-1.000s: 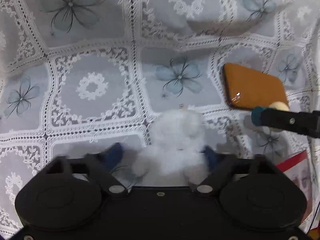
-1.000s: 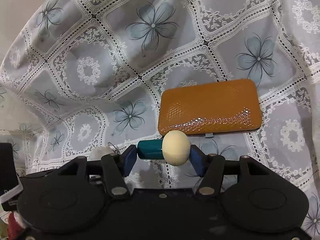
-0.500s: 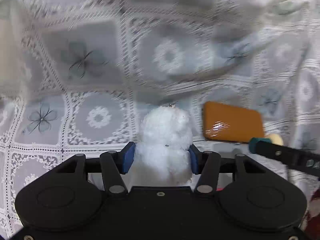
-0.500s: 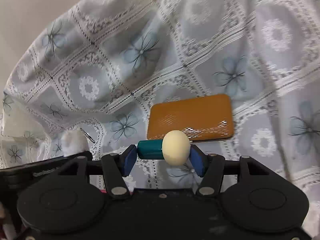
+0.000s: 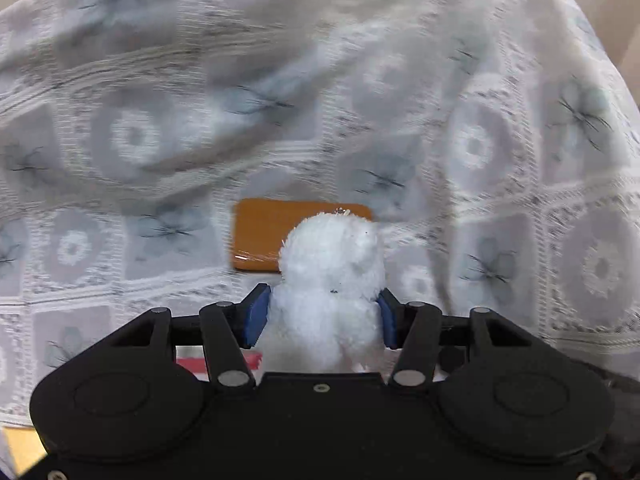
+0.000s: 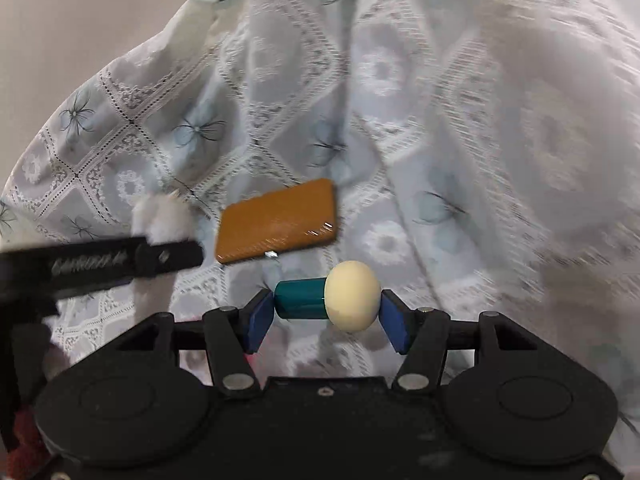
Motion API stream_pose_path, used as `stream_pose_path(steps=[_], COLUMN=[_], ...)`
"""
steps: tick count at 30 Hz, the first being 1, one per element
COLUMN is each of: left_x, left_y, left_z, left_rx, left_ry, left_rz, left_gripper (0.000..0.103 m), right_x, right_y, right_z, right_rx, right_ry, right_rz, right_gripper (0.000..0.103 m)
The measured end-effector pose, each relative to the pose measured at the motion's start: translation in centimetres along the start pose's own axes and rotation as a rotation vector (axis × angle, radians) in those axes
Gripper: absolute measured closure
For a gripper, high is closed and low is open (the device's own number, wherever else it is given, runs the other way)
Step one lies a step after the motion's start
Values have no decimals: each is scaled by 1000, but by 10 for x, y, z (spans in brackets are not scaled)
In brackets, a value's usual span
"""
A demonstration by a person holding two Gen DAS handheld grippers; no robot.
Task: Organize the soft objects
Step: 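Carry the bear and peg in both grippers over the woven basket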
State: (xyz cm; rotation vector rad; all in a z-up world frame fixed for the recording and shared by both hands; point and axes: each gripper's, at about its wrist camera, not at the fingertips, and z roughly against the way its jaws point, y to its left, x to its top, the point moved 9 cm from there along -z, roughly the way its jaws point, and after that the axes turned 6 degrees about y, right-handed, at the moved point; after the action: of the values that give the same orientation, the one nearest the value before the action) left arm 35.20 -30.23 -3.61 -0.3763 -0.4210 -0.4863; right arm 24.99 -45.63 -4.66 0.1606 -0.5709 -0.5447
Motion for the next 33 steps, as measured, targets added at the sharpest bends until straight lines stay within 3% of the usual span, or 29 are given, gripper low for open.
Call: stream_pose_path(steps=[9, 15, 23, 30, 33], left_x=[-34, -79, -140, -185, -203], left_y=[-70, -83, -56, -12, 14], left_z=[-6, 2, 61, 129, 155], left_rx=[-78, -129, -130, -50, 20], left_ry=[76, 160, 151, 53, 6], left_rz=[-85, -96, -55, 17, 64], left_gripper=[51, 51, 50, 50, 50], right_x=[-57, -107, -165, -184, -190], right_y=[-33, -40, -26, 12, 31], right_z=[33, 49, 66, 85, 100], right_rx=[-2, -17, -3, 46, 77], right_ry=[32, 84, 147, 149, 140], right_rz=[-7, 26, 56, 117, 154], right_gripper=[46, 46, 46, 46, 45])
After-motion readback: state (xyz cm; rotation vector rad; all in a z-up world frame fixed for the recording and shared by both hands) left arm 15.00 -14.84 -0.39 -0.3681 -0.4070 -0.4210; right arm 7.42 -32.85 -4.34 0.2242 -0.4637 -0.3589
